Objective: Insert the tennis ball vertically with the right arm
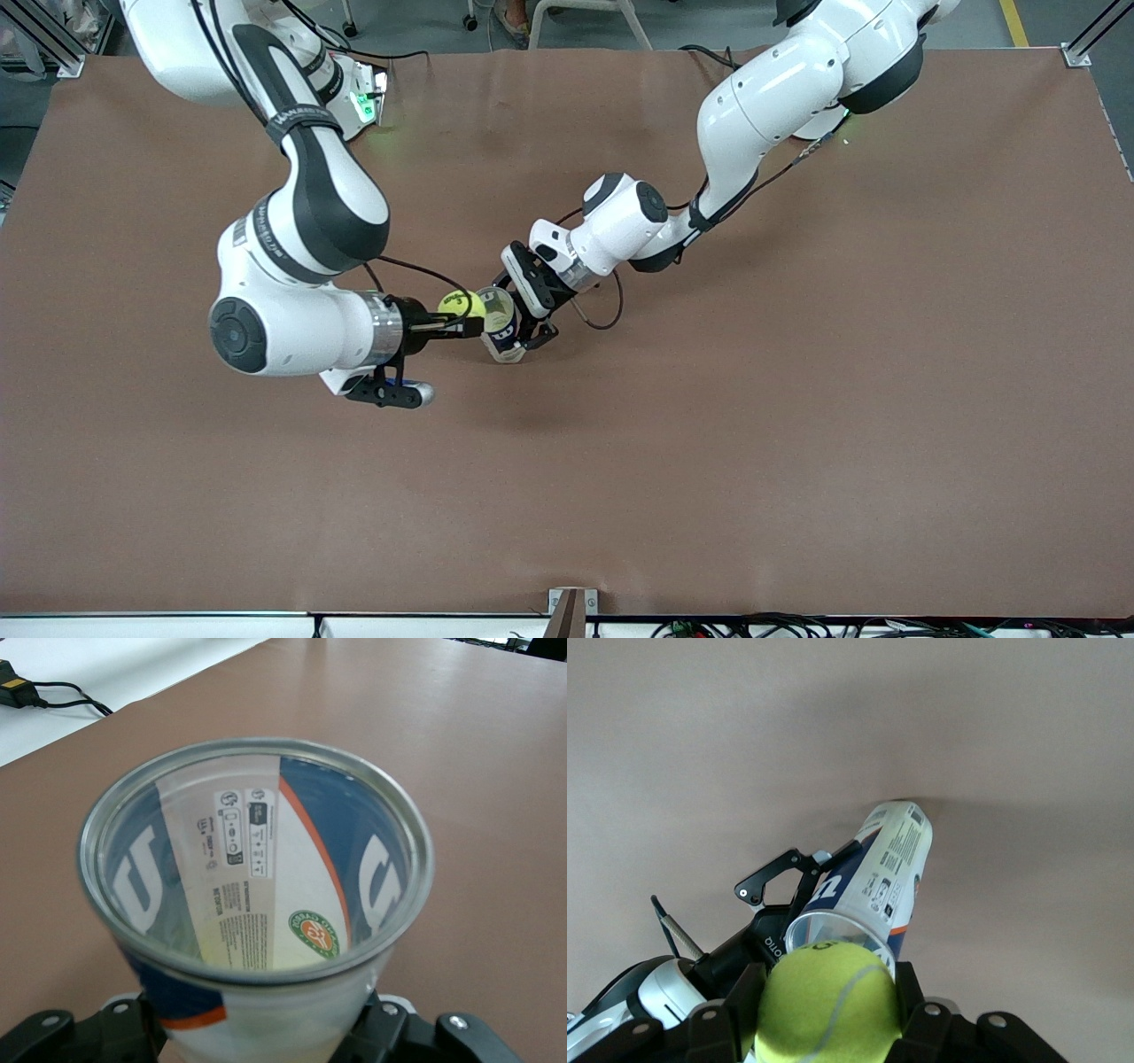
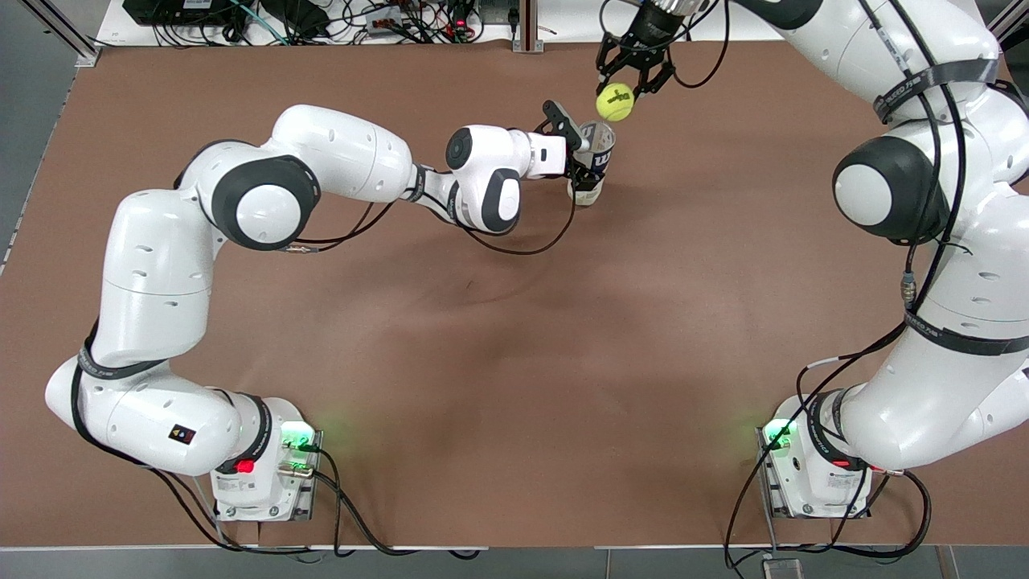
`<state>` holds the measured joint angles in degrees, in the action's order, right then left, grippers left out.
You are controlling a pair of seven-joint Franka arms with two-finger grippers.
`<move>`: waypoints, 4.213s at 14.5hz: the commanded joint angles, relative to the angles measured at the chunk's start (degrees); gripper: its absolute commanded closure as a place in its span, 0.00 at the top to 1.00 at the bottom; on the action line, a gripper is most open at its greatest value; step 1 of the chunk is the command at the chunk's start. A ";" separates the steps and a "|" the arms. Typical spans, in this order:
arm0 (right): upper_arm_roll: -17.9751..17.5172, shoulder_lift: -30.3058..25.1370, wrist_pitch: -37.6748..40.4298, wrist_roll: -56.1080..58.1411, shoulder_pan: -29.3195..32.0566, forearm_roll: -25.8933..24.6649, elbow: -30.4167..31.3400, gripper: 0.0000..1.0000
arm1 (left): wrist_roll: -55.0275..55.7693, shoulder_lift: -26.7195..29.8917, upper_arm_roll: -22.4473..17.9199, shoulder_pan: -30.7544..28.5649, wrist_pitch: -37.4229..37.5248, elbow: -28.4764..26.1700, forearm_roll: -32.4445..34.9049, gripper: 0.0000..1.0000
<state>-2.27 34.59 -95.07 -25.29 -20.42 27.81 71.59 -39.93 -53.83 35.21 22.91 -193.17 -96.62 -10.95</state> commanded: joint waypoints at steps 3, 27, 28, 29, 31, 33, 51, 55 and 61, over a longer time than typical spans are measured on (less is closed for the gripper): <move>0.42 -1.72 -0.47 -4.42 -0.94 0.93 3.38 0.21 | 0.73 -1.02 -1.19 1.08 0.78 0.65 -0.56 0.77; 1.12 -0.48 -1.44 -5.56 -1.82 -0.04 3.48 1.00 | 0.29 -0.93 -1.19 0.91 0.78 0.29 -0.47 0.78; 2.08 -0.75 -1.35 -7.21 -1.56 -0.47 3.39 1.00 | 0.38 -0.93 -1.19 0.91 0.78 0.29 -0.56 0.80; 3.75 -1.36 -1.26 -9.06 -1.55 -2.91 2.86 1.00 | 0.29 -0.93 -1.19 0.82 0.78 0.21 -0.56 1.00; 5.86 -3.81 0.66 -9.08 -1.29 -10.37 1.63 1.00 | 0.38 -0.76 -1.19 0.03 0.96 -0.67 -0.91 1.00; 7.62 -5.57 2.16 -8.81 0.02 -14.61 0.32 1.00 | 0.38 -0.58 -1.19 -0.50 1.39 -1.63 -1.00 1.00; 2.92 -23.77 7.18 26.43 26.28 -28.67 3.73 1.00 | 30.83 25.87 -7.43 -20.80 70.07 2.72 8.29 1.00; 0.68 -26.15 6.47 25.73 27.98 -29.75 6.64 1.00 | 50.71 29.29 -7.35 -20.89 81.97 8.46 19.45 1.00; 7.89 -27.55 5.60 26.96 22.00 -29.13 8.47 1.00 | 51.45 36.85 -7.97 -29.21 97.71 15.05 19.57 1.00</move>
<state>4.90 10.23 -88.10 0.93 2.28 -0.73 76.04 11.54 -19.44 26.81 -1.98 -99.50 -83.94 8.25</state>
